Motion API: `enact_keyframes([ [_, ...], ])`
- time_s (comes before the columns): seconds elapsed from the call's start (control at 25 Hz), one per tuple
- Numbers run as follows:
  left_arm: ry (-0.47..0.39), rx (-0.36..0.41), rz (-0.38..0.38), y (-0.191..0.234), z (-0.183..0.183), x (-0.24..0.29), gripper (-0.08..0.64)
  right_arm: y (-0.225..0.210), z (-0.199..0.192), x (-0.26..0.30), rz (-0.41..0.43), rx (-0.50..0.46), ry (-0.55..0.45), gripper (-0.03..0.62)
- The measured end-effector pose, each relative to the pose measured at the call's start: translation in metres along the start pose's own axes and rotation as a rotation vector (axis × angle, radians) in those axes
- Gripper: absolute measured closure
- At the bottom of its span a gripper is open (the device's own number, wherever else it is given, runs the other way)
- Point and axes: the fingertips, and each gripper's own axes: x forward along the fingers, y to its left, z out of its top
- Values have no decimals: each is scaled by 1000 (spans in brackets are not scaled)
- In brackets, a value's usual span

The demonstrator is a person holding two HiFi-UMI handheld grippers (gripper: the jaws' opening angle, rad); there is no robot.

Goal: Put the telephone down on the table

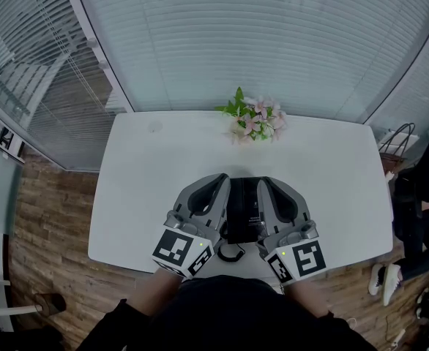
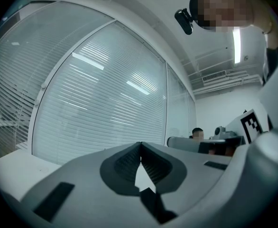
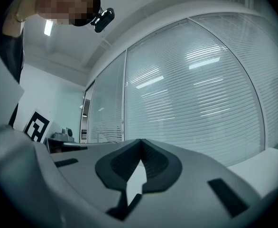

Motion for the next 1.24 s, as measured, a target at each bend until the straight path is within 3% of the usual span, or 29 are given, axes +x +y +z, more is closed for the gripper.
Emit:
enact_keyframes([
  [1.24, -4, 13, -2, -4, 2, 5, 548, -5, 5, -1, -1, -19, -7, 588],
])
